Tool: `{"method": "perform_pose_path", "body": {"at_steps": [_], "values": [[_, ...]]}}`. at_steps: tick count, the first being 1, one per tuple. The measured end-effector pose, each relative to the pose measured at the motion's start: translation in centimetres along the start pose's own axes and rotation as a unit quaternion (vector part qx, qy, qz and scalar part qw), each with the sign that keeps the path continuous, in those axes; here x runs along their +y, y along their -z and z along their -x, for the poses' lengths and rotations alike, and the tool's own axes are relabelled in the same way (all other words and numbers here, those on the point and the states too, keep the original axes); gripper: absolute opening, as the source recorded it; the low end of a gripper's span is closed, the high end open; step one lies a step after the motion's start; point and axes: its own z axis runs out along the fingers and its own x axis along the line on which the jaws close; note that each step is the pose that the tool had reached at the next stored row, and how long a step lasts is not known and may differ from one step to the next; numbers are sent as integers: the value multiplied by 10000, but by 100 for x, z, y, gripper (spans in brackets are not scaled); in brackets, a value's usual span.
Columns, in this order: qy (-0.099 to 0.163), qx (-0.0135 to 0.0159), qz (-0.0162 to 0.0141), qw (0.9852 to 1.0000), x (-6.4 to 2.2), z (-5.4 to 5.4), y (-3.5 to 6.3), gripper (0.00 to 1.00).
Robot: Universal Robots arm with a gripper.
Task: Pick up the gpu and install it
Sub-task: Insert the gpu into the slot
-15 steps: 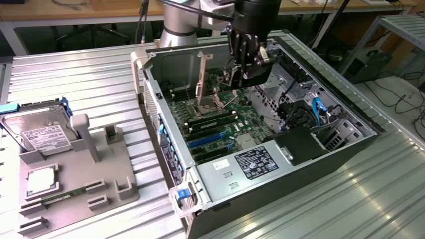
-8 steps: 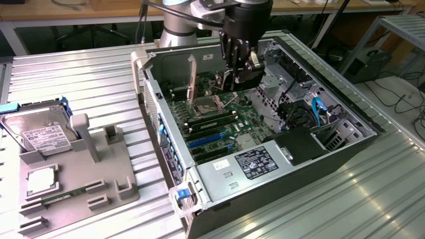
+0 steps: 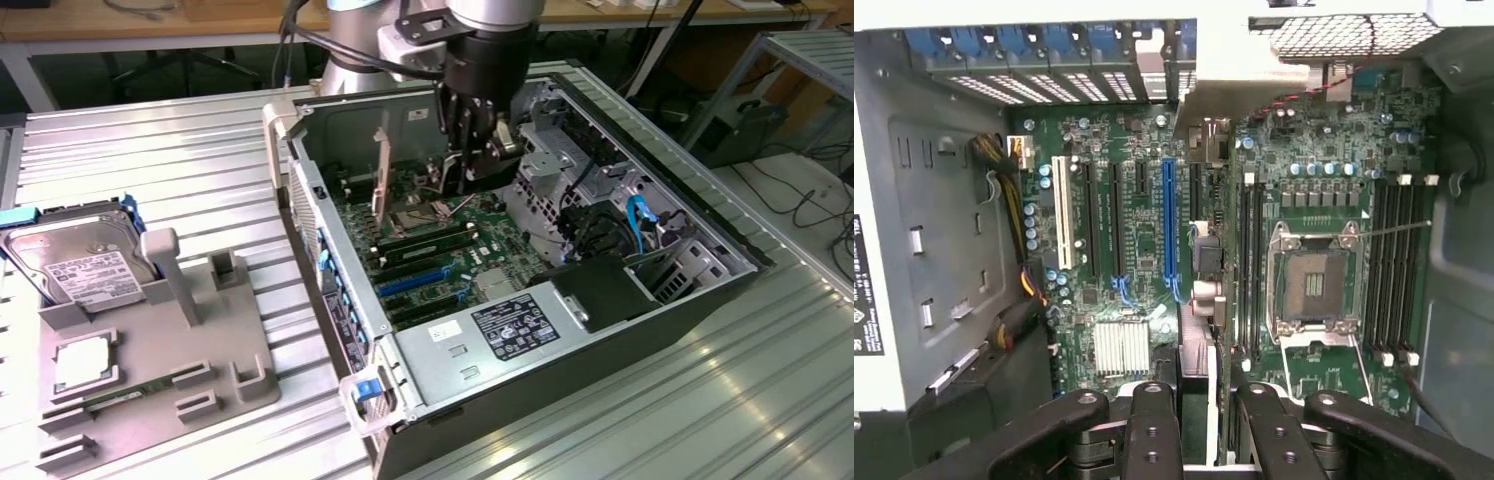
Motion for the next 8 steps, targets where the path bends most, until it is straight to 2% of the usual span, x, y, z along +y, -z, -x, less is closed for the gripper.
{"method": "perform_pose_path", "body": {"at_steps": [8], "values": [[-51,3,9,10000,21,-9,-119,28]]}}
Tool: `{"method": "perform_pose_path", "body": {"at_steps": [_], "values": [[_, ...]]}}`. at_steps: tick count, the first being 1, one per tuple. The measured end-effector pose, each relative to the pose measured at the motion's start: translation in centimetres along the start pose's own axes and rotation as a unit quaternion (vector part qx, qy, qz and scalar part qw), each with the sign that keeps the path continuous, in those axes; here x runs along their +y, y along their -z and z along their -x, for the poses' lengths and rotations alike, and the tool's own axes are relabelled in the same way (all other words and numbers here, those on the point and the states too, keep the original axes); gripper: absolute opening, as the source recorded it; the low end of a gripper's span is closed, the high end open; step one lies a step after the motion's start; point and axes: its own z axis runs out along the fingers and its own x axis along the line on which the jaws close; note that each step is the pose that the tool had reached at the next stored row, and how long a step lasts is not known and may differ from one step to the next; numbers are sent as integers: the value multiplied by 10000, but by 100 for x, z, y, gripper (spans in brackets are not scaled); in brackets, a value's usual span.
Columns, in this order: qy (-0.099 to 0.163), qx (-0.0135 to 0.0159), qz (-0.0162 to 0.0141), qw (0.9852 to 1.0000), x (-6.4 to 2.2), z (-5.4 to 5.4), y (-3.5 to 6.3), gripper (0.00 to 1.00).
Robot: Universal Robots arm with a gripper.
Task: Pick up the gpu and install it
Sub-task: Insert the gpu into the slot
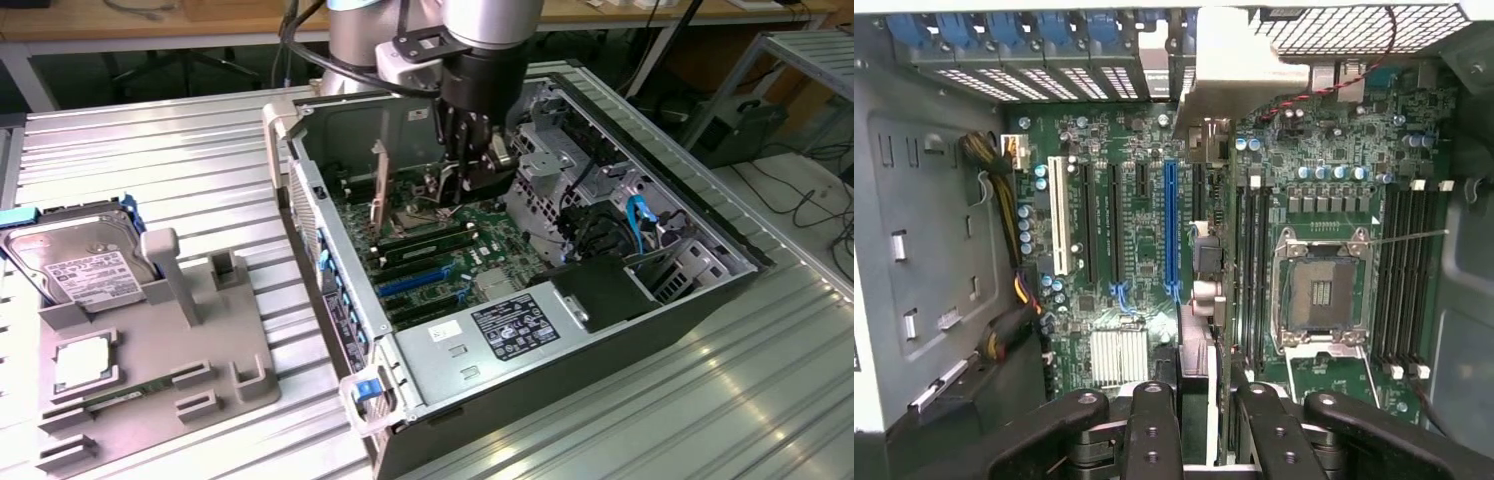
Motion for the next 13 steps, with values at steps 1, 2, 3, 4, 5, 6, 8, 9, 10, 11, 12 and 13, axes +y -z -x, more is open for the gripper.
{"method": "perform_pose_path", "body": {"at_steps": [1,2,3,4,5,6,8,9,10,11,12,13], "values": [[-1,0,0,10000,12,-5,-6,28],[0,0,0,10000,34,-6,-16,28],[-1,0,0,10000,49,-8,-24,28],[0,1,1,10000,59,-17,-34,28],[1,1,1,10000,62,-38,-46,28],[0,0,0,10000,65,-68,-56,28],[0,0,1,10000,68,-139,-73,28],[0,0,0,10000,70,-170,-85,28],[0,0,0,10000,73,-188,-99,28],[0,-1,0,10000,75,-197,-114,28],[-1,-1,0,10000,80,-203,-131,28],[-1,0,0,10000,83,-208,-148,28]]}}
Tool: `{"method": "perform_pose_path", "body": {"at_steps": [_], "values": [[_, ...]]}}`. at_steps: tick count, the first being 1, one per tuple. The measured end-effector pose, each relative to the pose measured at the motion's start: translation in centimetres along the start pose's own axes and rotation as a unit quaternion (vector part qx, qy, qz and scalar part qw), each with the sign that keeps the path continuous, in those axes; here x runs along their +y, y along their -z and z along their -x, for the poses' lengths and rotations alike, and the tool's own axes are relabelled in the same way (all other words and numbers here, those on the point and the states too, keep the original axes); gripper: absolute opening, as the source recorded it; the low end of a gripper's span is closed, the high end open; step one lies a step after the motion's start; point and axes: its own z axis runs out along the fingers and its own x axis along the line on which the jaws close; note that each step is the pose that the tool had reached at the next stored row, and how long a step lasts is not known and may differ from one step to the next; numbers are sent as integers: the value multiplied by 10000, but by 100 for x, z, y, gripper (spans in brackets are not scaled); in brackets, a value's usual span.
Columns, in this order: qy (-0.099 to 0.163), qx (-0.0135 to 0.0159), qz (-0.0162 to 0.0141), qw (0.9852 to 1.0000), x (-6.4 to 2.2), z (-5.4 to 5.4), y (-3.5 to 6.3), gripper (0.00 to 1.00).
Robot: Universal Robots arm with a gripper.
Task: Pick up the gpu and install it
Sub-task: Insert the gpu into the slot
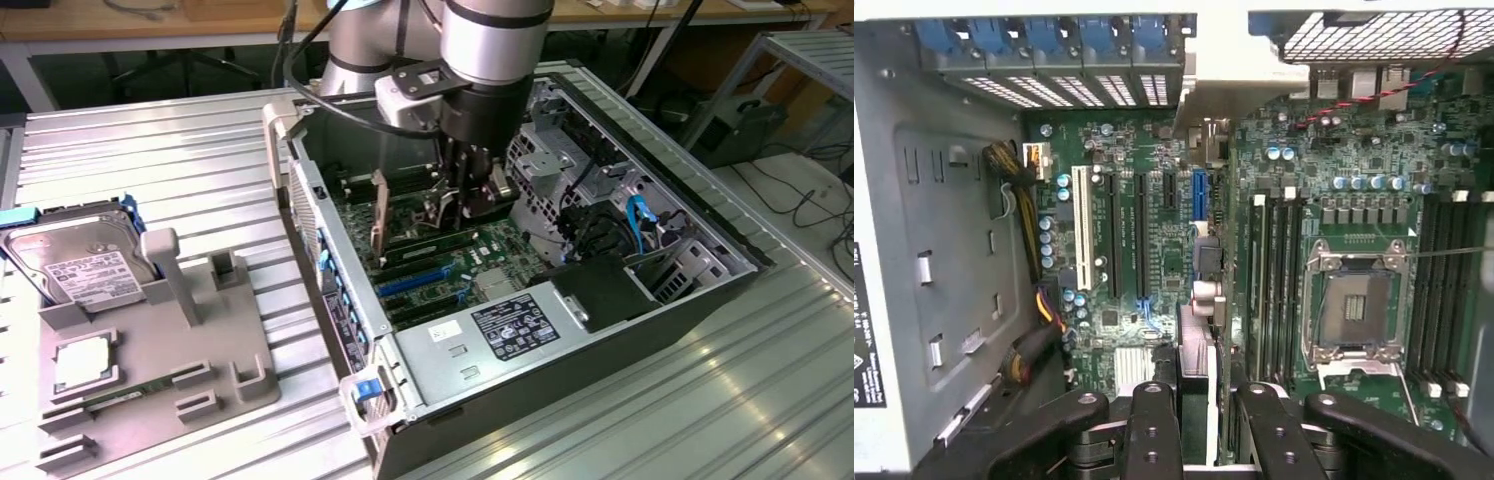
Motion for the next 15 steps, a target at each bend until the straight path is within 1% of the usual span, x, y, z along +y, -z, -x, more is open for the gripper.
{"method": "perform_pose_path", "body": {"at_steps": [5,6,10,15], "values": [[1,0,0,10000,20,-5,-92,28],[1,0,0,10000,31,-4,-110,28],[0,0,0,10000,125,-3,-197,28],[1,0,0,10000,155,-2,-287,28]]}}
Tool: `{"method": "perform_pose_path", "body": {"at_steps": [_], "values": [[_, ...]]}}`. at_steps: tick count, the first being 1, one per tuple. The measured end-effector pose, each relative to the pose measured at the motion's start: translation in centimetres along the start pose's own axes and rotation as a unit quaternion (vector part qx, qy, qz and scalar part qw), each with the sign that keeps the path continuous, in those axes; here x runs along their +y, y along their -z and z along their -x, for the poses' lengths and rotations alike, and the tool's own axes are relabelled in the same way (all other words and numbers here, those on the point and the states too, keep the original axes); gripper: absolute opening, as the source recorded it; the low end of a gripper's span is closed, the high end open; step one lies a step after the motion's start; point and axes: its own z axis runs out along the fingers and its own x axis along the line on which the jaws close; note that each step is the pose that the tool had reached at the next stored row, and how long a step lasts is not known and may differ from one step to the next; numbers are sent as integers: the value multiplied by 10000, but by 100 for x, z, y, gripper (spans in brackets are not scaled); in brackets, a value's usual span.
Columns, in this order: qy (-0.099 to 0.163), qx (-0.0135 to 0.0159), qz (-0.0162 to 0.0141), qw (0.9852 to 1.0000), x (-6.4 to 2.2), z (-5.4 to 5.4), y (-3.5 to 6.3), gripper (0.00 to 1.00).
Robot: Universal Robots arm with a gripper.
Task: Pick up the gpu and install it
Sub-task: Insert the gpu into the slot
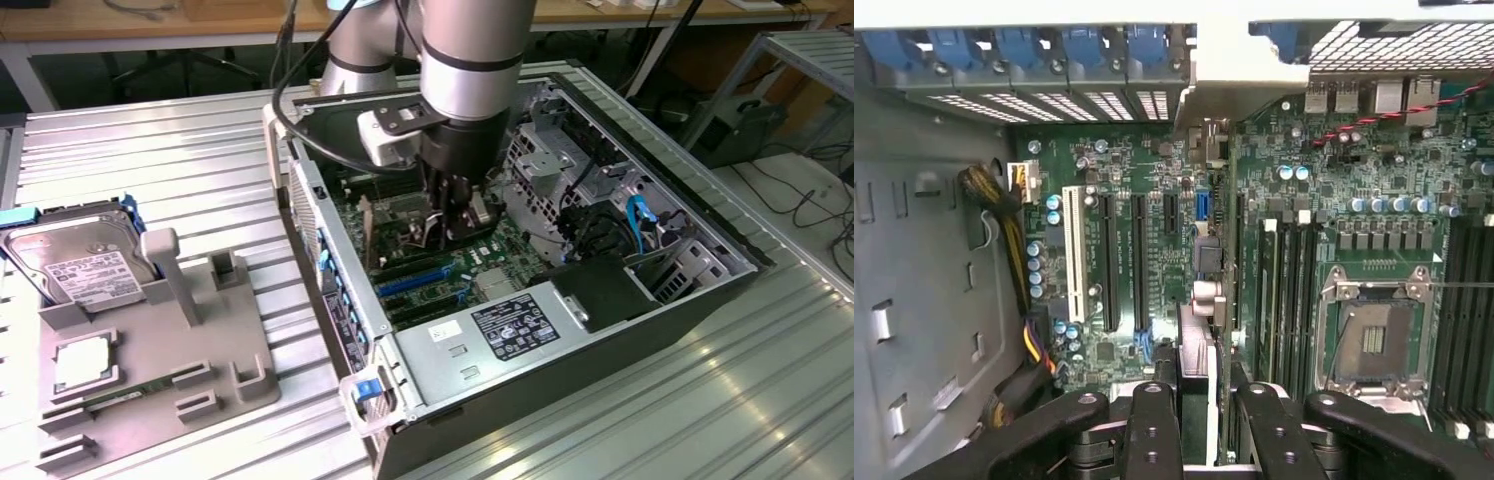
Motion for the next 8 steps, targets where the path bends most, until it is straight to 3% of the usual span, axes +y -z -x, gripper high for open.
{"method": "perform_pose_path", "body": {"at_steps": [8], "values": [[-1,0,0,10000,18,3,-152,28]]}}
